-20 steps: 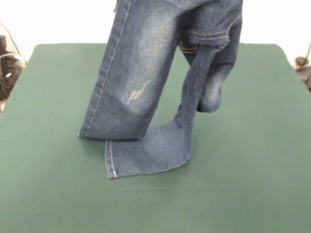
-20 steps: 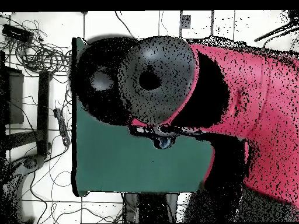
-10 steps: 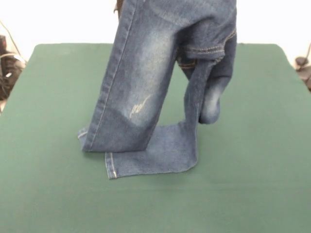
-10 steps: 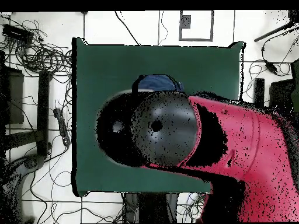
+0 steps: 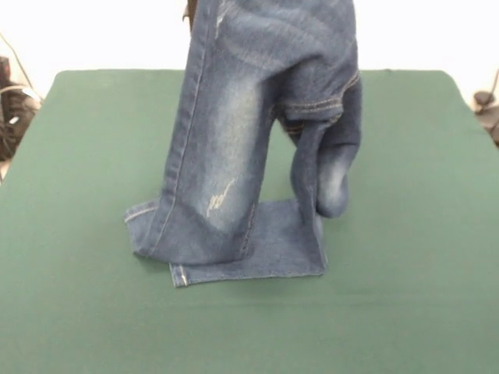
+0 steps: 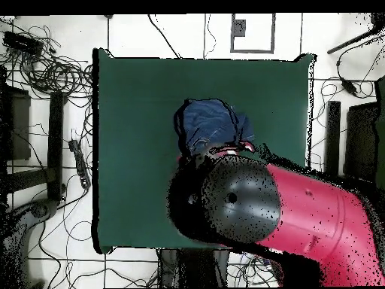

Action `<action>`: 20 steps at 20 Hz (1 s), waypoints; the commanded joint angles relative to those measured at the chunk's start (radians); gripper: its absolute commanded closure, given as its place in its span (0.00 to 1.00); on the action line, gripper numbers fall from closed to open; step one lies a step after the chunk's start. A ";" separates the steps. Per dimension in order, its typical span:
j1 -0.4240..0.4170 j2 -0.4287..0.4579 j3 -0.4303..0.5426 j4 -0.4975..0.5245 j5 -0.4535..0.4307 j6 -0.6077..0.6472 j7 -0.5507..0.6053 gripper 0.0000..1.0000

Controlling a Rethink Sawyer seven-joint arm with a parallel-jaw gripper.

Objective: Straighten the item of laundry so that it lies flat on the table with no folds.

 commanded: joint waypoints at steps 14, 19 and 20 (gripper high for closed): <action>-0.132 -0.105 0.136 0.609 0.144 -0.491 -0.089 1.00; -0.228 -0.144 0.248 0.784 0.224 -0.657 -0.169 1.00; -0.257 -0.153 0.284 0.823 0.239 -0.695 -0.183 1.00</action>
